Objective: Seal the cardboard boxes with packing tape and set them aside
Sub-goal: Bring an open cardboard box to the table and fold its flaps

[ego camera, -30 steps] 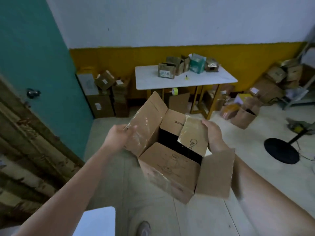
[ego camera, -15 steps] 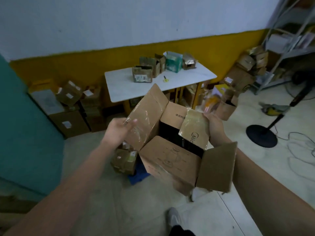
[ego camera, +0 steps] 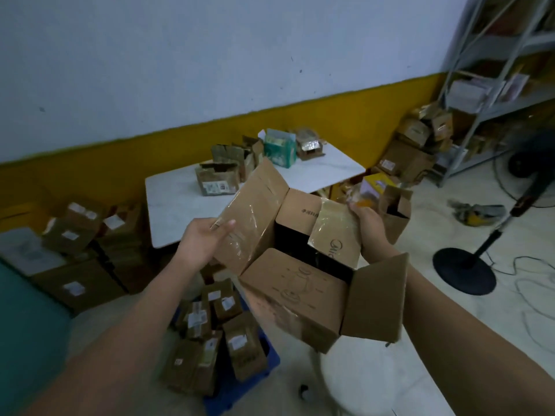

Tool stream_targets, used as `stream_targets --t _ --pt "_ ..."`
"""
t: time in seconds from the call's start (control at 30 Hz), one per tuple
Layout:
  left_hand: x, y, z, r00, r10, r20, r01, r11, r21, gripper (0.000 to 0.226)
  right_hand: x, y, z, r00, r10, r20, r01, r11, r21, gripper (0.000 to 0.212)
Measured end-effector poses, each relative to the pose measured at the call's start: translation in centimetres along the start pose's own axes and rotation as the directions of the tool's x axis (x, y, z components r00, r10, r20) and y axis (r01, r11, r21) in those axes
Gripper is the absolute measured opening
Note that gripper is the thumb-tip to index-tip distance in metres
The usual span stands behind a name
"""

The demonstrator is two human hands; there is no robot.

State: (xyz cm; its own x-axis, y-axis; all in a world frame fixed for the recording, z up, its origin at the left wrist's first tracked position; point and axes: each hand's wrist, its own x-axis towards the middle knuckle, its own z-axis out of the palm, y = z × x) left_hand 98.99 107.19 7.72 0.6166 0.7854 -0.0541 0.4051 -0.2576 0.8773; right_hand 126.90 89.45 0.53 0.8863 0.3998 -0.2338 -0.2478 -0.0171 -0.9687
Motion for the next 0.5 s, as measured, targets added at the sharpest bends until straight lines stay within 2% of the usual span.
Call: stream_targets --t 0.13,0.27,0.43,0.5 --pt "6.2 1.8 1.9 1.000 0.008 0.002 -0.008 1.000 0.012 0.029 6.5 -2.3 0.9 1.000 -0.013 -0.013 0.013 0.999 -0.030 0.037" --pt "12.8 2.7 3.6 1.000 -0.006 0.012 0.007 1.000 -0.006 0.032 12.5 -3.6 1.7 1.000 -0.015 -0.019 0.014 1.000 -0.027 0.037" --pt "21.3 3.6 5.3 0.997 0.012 0.082 -0.010 1.000 -0.028 0.020 19.1 -4.7 3.5 0.995 -0.028 -0.095 0.027 1.000 -0.013 0.024" --pt "24.5 4.0 5.6 0.996 0.027 0.090 -0.023 0.999 -0.045 0.019 21.4 -5.1 4.3 0.994 -0.012 -0.111 0.011 1.000 -0.006 0.030"
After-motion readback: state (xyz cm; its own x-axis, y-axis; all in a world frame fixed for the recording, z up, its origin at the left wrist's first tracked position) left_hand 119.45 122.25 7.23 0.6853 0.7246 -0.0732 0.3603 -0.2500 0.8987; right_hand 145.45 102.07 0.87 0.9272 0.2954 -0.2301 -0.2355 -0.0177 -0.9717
